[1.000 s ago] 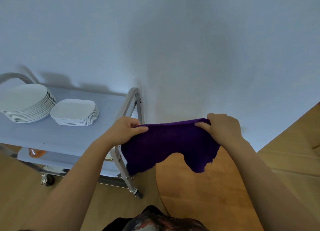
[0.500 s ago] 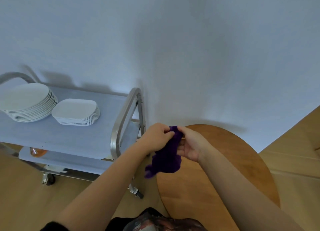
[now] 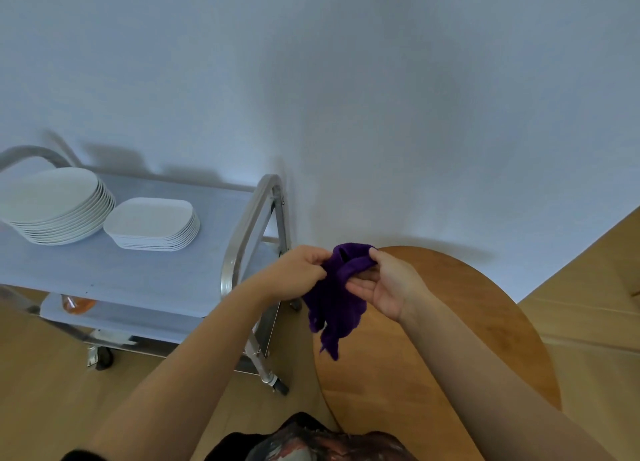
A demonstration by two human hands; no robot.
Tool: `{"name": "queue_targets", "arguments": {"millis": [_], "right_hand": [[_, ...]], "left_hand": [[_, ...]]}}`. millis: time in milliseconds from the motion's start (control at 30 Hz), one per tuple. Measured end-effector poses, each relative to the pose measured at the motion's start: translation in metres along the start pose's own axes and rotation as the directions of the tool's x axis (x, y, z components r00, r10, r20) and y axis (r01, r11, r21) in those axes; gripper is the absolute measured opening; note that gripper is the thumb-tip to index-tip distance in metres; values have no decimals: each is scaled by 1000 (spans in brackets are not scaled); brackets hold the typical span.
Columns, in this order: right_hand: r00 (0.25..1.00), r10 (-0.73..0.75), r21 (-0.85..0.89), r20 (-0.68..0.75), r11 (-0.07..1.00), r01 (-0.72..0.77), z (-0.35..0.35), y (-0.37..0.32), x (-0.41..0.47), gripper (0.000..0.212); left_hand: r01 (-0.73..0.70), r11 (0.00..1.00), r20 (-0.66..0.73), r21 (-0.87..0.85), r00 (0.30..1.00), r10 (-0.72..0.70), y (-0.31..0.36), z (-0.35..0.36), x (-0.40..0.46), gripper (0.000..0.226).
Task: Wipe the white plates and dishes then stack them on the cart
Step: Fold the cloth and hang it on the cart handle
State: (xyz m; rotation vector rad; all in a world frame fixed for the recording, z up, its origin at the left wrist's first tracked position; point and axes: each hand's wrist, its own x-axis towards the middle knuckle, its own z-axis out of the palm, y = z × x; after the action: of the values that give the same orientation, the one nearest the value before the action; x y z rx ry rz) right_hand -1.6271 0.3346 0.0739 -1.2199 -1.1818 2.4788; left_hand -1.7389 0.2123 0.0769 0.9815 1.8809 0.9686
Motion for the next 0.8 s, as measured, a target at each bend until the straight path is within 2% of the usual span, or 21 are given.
{"name": "queue_targets", "arguments": {"millis": [100,267,467,633,700,733,767,800], "right_hand": [[998,48,72,31,996,-50,6,9,-3,21],[997,58,122,43,991,-62,6,8,-5,25],[994,68,200,84,976,-84,9,6,-7,24],[996,49,242,75,968,-66,1,10,-8,26],[996,71,123,49,989,-77,1,11,-11,27],[999,52,-46,-1,998,-52,1,10,-12,29],[998,-23,-281,-62,960,4,-2,9,-13,32],[982,-155,-518,-104,851,80,-6,6,-12,35]], "left_hand": [[1,996,19,84,1000,-2,1,11,3,21],[-54,995,11,79,999,53,0,16,0,32],[-95,942,-94,321,987,132,2,20,0,36],[-53,960,-127,274,988,91,-2,13,-2,33],[-46,975,-162,215,983,82,-3,15,-3,35],[-45,982,-173,184,982,78,-4,15,-5,36],[-44,987,-174,157,982,71,-4,14,-6,37],[-38,991,-167,129,984,60,-4,13,-7,37]]}}
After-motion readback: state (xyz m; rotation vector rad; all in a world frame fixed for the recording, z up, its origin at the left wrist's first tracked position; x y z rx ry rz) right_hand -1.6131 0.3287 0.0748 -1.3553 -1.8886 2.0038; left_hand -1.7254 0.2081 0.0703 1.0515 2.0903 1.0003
